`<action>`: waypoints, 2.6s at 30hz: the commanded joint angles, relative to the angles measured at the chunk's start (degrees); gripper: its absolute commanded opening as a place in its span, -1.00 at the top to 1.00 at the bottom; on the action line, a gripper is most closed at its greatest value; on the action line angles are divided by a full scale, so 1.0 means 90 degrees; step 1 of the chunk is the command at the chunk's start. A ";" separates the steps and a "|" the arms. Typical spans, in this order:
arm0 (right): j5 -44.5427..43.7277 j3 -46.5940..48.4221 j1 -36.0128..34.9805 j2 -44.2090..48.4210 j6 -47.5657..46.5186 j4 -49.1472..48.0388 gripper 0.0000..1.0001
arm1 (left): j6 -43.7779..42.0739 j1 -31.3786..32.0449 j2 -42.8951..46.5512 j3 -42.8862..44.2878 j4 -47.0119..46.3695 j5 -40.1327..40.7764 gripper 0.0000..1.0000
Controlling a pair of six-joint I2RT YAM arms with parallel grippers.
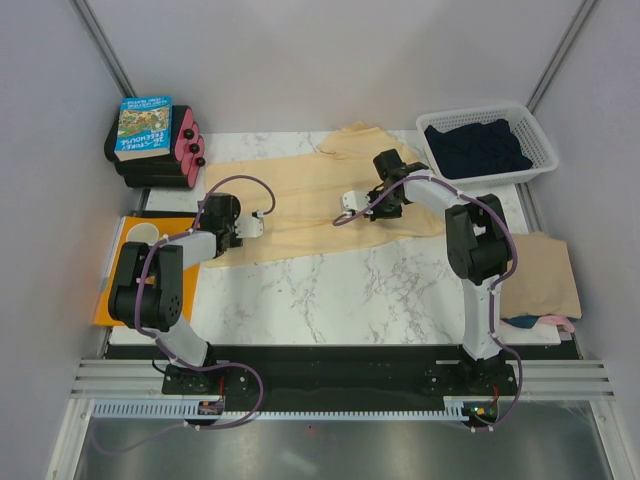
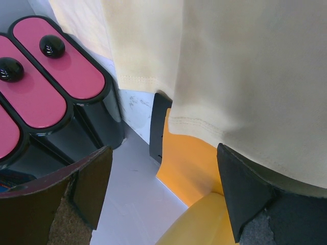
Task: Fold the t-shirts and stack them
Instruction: Fold the flattened tshirt in 1/3 of the way
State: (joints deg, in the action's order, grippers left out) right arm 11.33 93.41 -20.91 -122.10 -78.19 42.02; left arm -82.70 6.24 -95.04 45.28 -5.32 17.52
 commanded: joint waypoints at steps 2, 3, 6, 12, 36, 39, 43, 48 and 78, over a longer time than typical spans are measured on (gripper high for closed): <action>-0.0058 0.0178 -0.0040 -0.0017 -0.0003 -0.0118 1.00 | 0.0233 0.0020 -0.0094 0.0243 -0.0287 -0.0042 -0.80; -0.0058 0.0217 -0.0031 -0.0007 -0.0013 -0.0118 1.00 | 0.0233 0.0020 -0.0103 0.0252 -0.0288 -0.0052 -0.80; -0.0077 0.0363 -0.0040 0.0032 -0.0081 -0.0108 1.00 | 0.0233 0.0020 -0.0133 0.0291 -0.0288 -0.0042 -0.80; -0.0107 0.0803 -0.0050 0.0012 -0.0150 -0.0176 1.00 | 0.0253 0.0020 -0.0191 0.0350 -0.0297 -0.0052 -0.80; -0.0527 0.1028 -0.0372 -0.0466 -0.0091 -0.1807 1.00 | 0.0311 0.0049 -0.0211 0.0350 -0.0288 0.0036 -0.80; -0.0615 0.0931 -0.0392 -0.0466 -0.0081 -0.2119 1.00 | 0.0331 0.0068 -0.0211 0.0330 -0.0288 0.0055 -0.80; -0.0683 0.0891 -0.0411 -0.0486 -0.0042 -0.2373 1.00 | 0.0351 0.0088 -0.0221 0.0301 -0.0288 0.0065 -0.80; -0.0790 0.0842 -0.0480 -0.0554 0.0006 -0.2705 1.00 | 0.0370 0.0098 -0.0211 0.0301 -0.0288 0.0065 -0.80; -0.1122 0.0354 -0.0773 -0.0866 -0.0247 -0.4199 0.75 | 0.0468 0.0176 -0.0299 0.0340 -0.0288 0.0085 -0.80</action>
State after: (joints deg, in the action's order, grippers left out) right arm 3.22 97.12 -27.03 -128.53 -79.92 9.72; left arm -80.73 7.53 -97.01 46.83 -6.13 17.96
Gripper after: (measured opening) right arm 0.071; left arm 0.899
